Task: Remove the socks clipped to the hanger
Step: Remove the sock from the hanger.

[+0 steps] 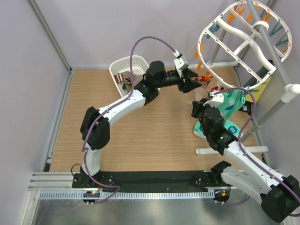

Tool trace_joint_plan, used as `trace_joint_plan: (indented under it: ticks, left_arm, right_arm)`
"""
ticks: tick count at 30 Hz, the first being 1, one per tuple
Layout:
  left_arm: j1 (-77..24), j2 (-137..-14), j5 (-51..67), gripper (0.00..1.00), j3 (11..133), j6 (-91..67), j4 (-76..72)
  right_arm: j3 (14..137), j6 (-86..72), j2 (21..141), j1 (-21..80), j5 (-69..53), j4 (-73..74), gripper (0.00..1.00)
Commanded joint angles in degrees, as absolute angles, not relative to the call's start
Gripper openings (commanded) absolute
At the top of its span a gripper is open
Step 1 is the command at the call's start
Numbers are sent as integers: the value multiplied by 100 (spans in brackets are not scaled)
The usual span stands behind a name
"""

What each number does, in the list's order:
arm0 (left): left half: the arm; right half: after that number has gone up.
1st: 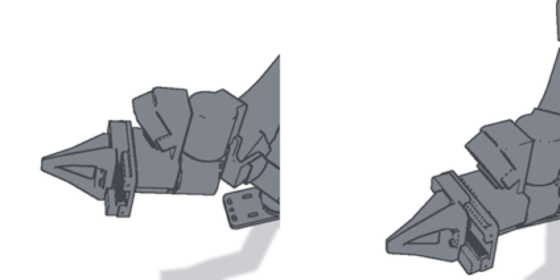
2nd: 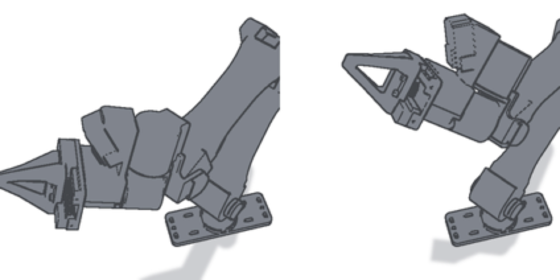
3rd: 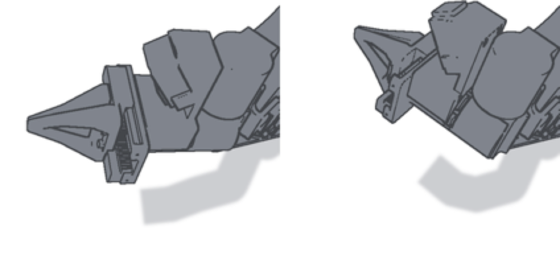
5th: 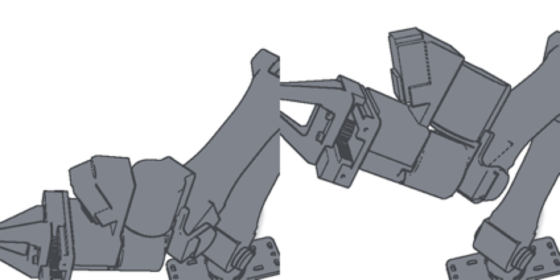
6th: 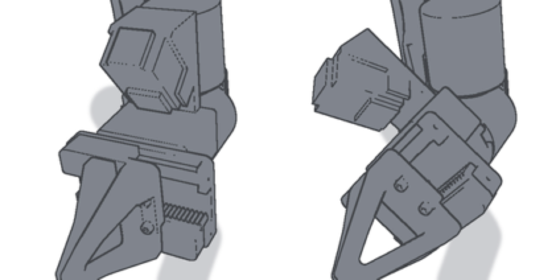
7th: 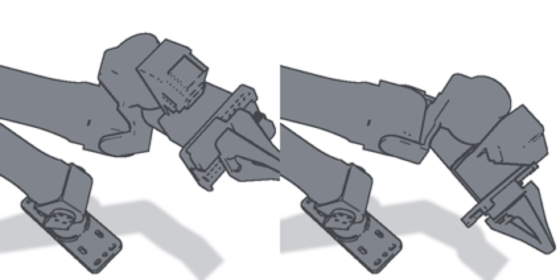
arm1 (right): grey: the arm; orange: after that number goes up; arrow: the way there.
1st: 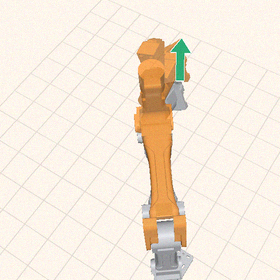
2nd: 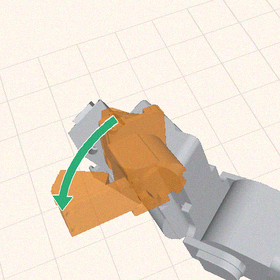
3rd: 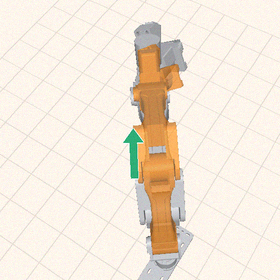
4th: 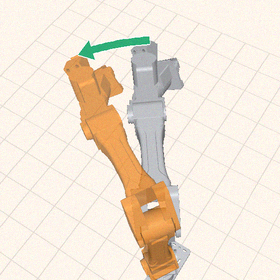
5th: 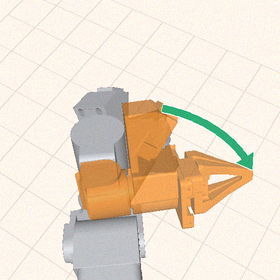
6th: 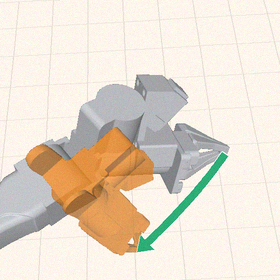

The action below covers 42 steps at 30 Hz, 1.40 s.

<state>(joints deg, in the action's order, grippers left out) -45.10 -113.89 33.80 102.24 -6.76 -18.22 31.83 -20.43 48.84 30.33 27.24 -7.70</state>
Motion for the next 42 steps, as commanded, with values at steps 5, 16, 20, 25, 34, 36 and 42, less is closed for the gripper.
trace_joint_plan:
  ticks: [5,16,20,25,34,36,42]
  left_arm:
    - [-4447,-11346,4473,57,10247,-414,-2980]
    - [-4517,-11891,4483,55,10828,-264,-3226]
    - [-4509,-12084,4211,55,10907,-307,-3400]
    - [-4518,-12173,3911,55,10951,-492,-3805]
    - [-4509,-12488,4183,55,11355,-641,-4016]
    - [-4509,-12577,4350,55,11574,-712,-3929]
    - [-4509,-12762,4456,54,11742,-861,-3946]
  right_arm:
    - [3173,-2109,4597,3059,2734,-967,1]
    - [3015,-2118,4246,3041,2725,-861,1]
    - [3050,-2092,4192,3032,2716,-782,1]
    - [3050,-2066,4175,3032,2725,-756,1]
    - [2988,-2092,4227,3023,2707,-747,1]
    - [3006,-2074,4219,3023,2716,-738,1]
    - [3024,-2074,4157,3006,2725,-729,1]
